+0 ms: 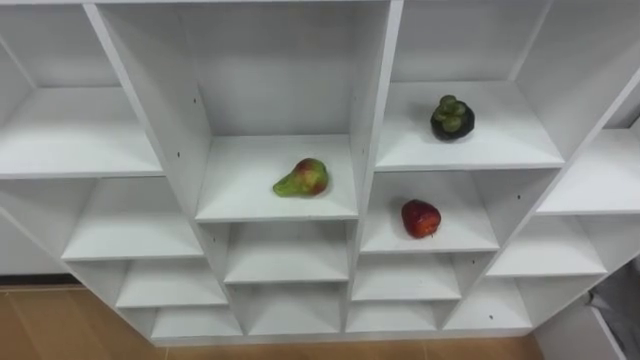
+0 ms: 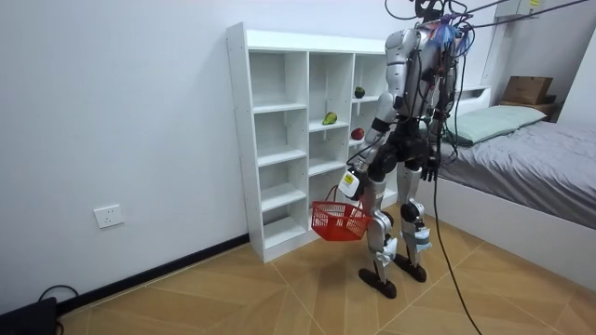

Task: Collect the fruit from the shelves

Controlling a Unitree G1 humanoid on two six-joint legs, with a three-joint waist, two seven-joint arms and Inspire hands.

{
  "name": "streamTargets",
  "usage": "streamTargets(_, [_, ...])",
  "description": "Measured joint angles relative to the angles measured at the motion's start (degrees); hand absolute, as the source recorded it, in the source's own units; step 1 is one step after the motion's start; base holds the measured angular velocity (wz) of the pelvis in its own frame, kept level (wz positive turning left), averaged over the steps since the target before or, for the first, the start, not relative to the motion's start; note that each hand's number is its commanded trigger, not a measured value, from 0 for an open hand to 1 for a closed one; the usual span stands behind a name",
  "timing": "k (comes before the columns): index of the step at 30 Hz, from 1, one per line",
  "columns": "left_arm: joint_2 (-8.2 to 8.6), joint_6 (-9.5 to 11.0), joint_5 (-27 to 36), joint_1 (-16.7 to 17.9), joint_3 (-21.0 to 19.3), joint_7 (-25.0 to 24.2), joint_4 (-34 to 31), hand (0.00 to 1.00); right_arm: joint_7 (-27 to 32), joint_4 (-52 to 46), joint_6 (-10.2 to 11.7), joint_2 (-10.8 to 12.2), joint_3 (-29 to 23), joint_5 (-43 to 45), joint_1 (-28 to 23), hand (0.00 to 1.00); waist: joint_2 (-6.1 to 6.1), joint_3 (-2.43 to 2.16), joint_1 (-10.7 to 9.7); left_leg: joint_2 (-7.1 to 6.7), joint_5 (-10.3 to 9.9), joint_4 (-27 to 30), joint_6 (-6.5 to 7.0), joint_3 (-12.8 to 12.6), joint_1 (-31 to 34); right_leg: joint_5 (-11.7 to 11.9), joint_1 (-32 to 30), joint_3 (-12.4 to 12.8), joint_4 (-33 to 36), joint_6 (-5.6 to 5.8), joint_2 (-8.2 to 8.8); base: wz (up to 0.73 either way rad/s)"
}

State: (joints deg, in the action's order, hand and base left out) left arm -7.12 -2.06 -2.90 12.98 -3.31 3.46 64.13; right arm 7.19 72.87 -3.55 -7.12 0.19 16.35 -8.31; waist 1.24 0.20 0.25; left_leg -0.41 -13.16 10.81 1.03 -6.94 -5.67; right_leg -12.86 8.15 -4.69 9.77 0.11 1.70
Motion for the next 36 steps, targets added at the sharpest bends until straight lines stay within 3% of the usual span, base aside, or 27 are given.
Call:
streamTargets(6, [-0.1, 1.3, 0.1, -0.5, -0.1, 0.0, -0.5, 1.0, 1.5, -5.5, 1.9, -0.1, -1.5, -4.4, -0.3, 0.0, 0.1, 0.01, 0.0, 0.0, 0.0, -0.1, 0.0, -0.5, 0.0, 0.0, -0.4, 0.5, -0.1, 0.0, -0.01, -0.04])
streamTargets(8, [-0.29, 2.5, 0.2, -1.1, -0.2, 0.1, -0.6, 1.0, 1.5, -9.4, 4.1, -0.1, -1.6, -8.8, -0.8, 0.0, 0.29, -0.02, 0.0, 0.0, 0.0, -0.1, 0.0, -0.6, 0.0, 0.0, -0.5, 0.6, -0.2, 0.0, 0.0, -0.03])
streamTargets(12, [-0.33, 4.3, 0.3, -1.5, -0.9, 0.2, -1.3, 1.0, 2.0, -15.4, 6.3, -0.1, -1.4, -10.8, -1.4, 0.0, 0.54, -0.1, 0.1, -0.01, 0.0, -0.1, 0.0, -0.7, 0.5, 0.0, -1.2, 0.8, -0.2, 0.01, -0.01, -0.03])
streamTargets(15, [-0.25, 5.4, 0.4, -1.8, -0.9, 0.6, -1.7, 1.0, 2.6, -20.4, 7.9, 0.1, -1.4, -10.9, -2.6, 0.0, 0.54, -0.46, 0.1, 0.02, 0.0, 0.0, 0.0, -0.7, 0.5, 0.0, -1.3, 1.0, -0.1, 0.01, -0.05, 0.0])
streamTargets(18, [-0.16, 6.6, 1.0, -1.7, -0.9, 0.7, -3.0, 1.0, 2.7, -30.5, 8.1, 0.2, -1.5, -9.4, -5.5, 0.0, 0.27, -0.39, -0.1, 0.05, 0.0, -0.1, 0.0, -0.8, 0.7, 0.0, -1.6, 1.4, -0.1, -0.01, -0.11, -0.04])
streamTargets(25, [-0.22, 9.7, 1.3, -0.1, -0.9, 0.7, -4.7, 1.0, 4.3, -52.6, 11.9, 0.2, -1.4, -7.8, -11.2, 0.0, -0.41, -0.2, -0.5, 0.3, 0.0, -0.2, 0.0, -1.9, 1.1, 0.3, -2.4, 1.6, 0.1, -0.07, -0.3, -0.05])
streamTargets(32, [-0.22, 11.0, 2.2, 1.0, -0.9, -0.1, -4.3, 1.0, 6.6, -66.1, 15.3, 0.0, -1.5, -7.1, -11.1, 0.0, -0.8, -0.26, -1.6, 0.83, 0.0, -0.6, -0.03, -3.5, 1.0, 1.0, -3.2, 3.5, 0.0, -0.16, -0.86, -0.12])
streamTargets(36, [-0.07, 12.0, 2.2, 0.9, -1.0, -0.3, -3.2, 1.0, 7.3, -72.5, 15.7, 0.0, -1.5, -6.7, -11.4, 0.0, -1.39, -0.35, -1.7, 0.79, 0.0, -0.6, -0.03, -3.7, 1.0, 1.2, -3.4, 4.0, 0.0, -0.11, -0.85, -0.09])
